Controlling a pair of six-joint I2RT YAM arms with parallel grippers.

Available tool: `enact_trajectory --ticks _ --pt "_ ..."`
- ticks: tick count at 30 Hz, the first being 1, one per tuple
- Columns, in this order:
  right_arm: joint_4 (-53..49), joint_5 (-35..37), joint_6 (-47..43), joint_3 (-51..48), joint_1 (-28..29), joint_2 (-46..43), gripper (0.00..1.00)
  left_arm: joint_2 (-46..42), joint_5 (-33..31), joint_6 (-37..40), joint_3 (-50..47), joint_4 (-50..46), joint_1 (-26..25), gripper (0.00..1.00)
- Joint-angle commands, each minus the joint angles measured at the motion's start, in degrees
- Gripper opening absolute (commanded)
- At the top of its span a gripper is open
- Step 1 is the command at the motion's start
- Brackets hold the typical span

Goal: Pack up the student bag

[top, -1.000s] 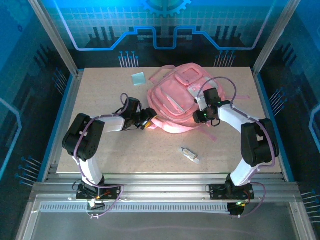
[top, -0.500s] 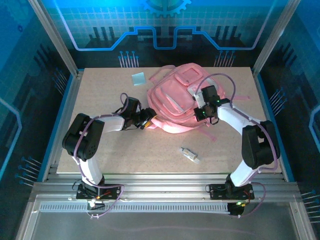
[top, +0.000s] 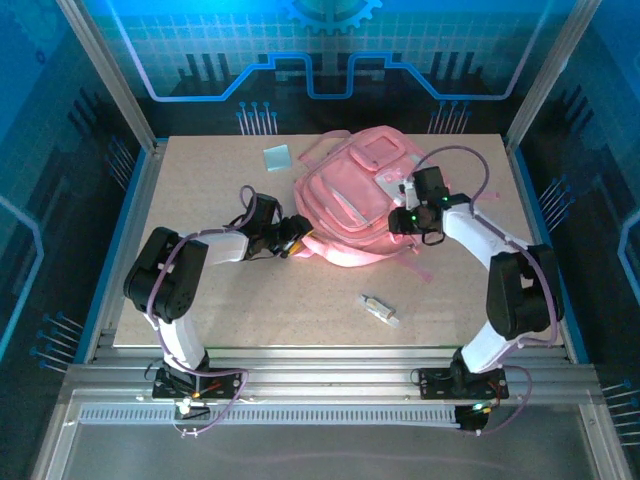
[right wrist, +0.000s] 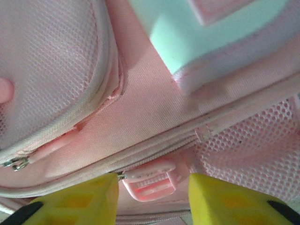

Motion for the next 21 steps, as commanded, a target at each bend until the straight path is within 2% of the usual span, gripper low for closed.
enact_trajectory --ticks 1,11,15,18,21 --pt "5.07 -5.8 8.44 -3.25 -1.7 -0.83 0.48 -1.35 -1.79 0.75 0.66 -3.01 1.09 0.63" --pt "18.57 -14.18 15.06 -7.36 -2.66 3.77 0.51 -1.49 -1.06 -0.43 0.17 -1.78 0.97 0.63" --pt "22.45 -15.66 16.15 -8.61 -2.68 4.0 0.47 -1.77 -1.24 -0.01 -0.07 -2.22 1.01 0.63" --pt "23.31 -16.13 16.6 -9.77 -2.97 2.26 0.41 -1.83 -1.47 0.02 -0.48 -2.06 1.06 0.63" --pt "25.61 -17.53 17.18 -12.06 -3.15 -0.77 0.4 -1.56 -1.41 -0.34 -0.6 -1.54 1.06 0.63"
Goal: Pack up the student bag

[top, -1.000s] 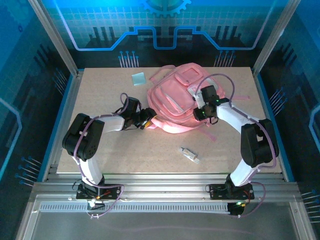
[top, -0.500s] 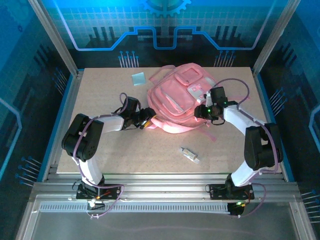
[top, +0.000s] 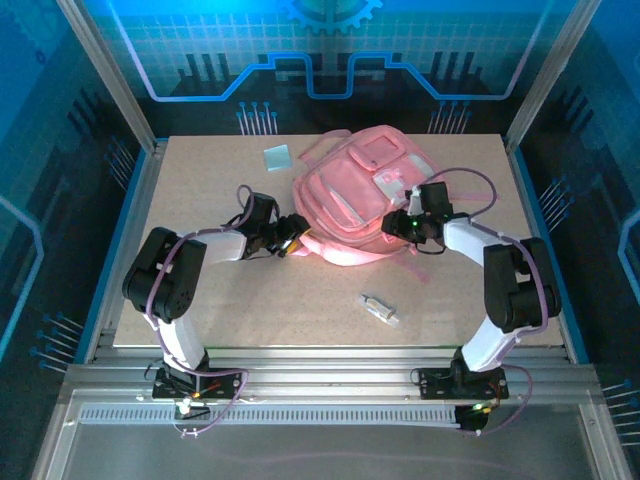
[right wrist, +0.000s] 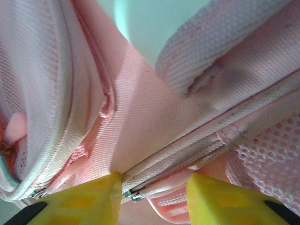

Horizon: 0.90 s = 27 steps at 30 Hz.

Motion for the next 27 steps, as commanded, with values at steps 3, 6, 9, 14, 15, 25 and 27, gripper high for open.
enact_trajectory --ticks 3,6,9,14,15,25,27 --pt "8.14 -3.42 1.56 -4.92 -0.61 -6.09 0.4 -1.28 -1.28 -0.39 -0.42 -0.86 0.27 0.63" --pt "8.24 -2.29 1.14 -5.36 -0.67 -6.09 0.39 -1.0 -1.12 -0.38 -0.18 -0.78 0.31 0.63" --pt "7.63 -0.53 2.0 -4.51 -0.88 -3.47 0.39 -0.91 -1.02 -0.54 -0.44 -0.53 0.27 0.63" --pt "8.39 1.22 3.95 -3.71 -0.8 0.96 0.36 -0.97 -0.99 -0.87 -1.1 -0.07 0.27 0.63" --pt "8.31 1.81 4.53 -3.75 -0.75 1.52 0.33 -0.97 -0.96 -0.69 -1.12 -0.16 0.31 0.63" --pt "8.84 2.49 6.34 -3.07 -0.71 -0.97 0.0 2.91 -1.94 1.52 3.18 -3.27 0.2 0.72" --pt "8.84 1.91 6.44 -3.07 -0.38 -1.47 0.0 5.15 -1.61 2.19 5.25 -4.85 0.18 0.71"
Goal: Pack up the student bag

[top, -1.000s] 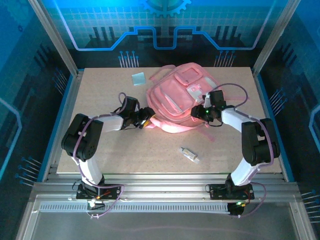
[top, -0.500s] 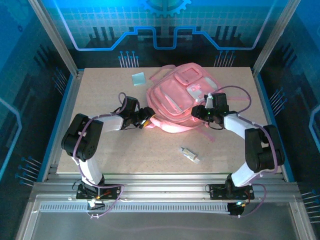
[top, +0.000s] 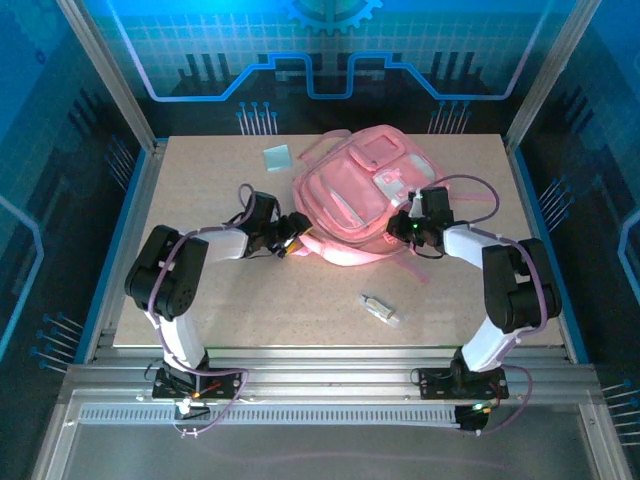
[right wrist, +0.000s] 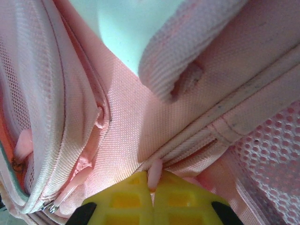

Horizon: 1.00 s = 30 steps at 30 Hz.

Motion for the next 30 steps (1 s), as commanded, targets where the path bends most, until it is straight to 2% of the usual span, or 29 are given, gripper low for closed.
enact_trajectory --ticks 1,2,3,5,7,12,22,30 --pt "1.03 1.34 0.49 0.54 -0.09 -2.02 0.0 3.84 -1.05 1.86 3.45 -3.72 0.13 0.69" --pt "0.9 1.38 0.49 -0.78 0.04 -2.42 0.0 4.54 -1.04 1.79 3.83 -3.71 0.14 0.64" --pt "0.76 1.32 0.36 -1.2 0.09 -2.98 0.0 4.84 -1.14 1.77 3.81 -3.2 0.13 0.53" --pt "-0.09 2.2 -0.14 -1.61 0.05 -4.14 0.0 4.96 -1.88 1.64 3.4 -2.07 0.12 0.24" --pt "-2.04 4.17 -1.49 -1.49 -0.08 -5.39 0.0 4.72 -2.59 1.97 2.88 -1.51 0.2 0.02" --pt "-8.37 9.05 -1.73 -0.13 -3.08 -6.63 0.0 2.67 -4.04 3.0 0.67 -1.27 0.29 0.0" --pt "-15.09 11.95 2.06 5.93 -11.42 -3.76 0.0 -1.71 -3.98 3.67 -2.19 -2.05 0.99 0.0" --pt "-18.15 14.98 4.02 7.81 -13.66 -2.27 0.0 -3.38 -3.98 3.77 -1.84 -2.4 1.03 0.0"
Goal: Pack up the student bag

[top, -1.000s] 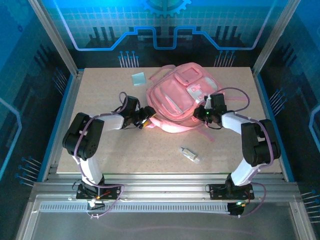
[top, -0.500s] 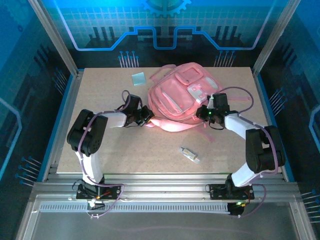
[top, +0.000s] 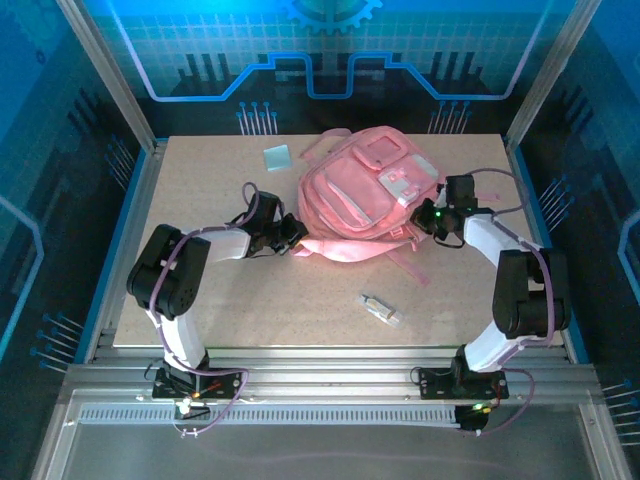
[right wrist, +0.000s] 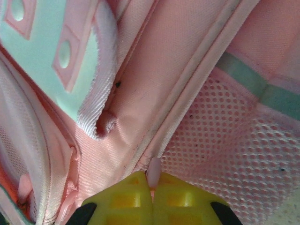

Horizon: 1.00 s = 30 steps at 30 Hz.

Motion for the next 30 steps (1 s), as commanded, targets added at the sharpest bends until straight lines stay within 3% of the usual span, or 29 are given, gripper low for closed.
enact_trajectory --ticks 1,8,9,11,14,17,23,30 --pt "-3.23 12.08 1.03 1.1 -5.28 0.51 0.0 -2.83 -4.02 2.23 -1.24 -4.12 1.65 0.0" --pt "-3.67 10.51 0.12 1.18 -6.1 -1.27 0.01 -3.37 -3.75 2.29 -1.73 -3.58 1.72 0.0" --pt "-2.98 7.93 -0.09 1.01 -6.27 -1.7 0.05 -3.37 -3.5 2.1 -1.77 -3.46 1.69 0.0" --pt "-2.61 2.52 -0.59 1.07 -5.77 -3.09 0.22 -3.41 -2.56 1.81 -1.76 -3.24 1.52 0.0" --pt "-3.24 -1.62 -2.35 0.52 -3.96 -6.67 0.49 -3.81 -1.38 0.94 -1.9 -2.28 0.79 0.0" --pt "-3.48 -3.86 -7.11 0.47 0.35 -9.64 0.66 -4.22 -0.7 0.08 -2.04 -1.2 -0.4 0.0" --pt "-5.21 -1.85 -13.21 4.97 10.92 -7.55 0.8 -4.4 0.64 -0.91 -1.77 -0.22 -1.56 0.0" --pt "-2.86 -2.19 -15.29 10.06 16.92 0.65 0.87 -5.55 1.6 -2.9 -2.89 1.57 -1.99 0.0"
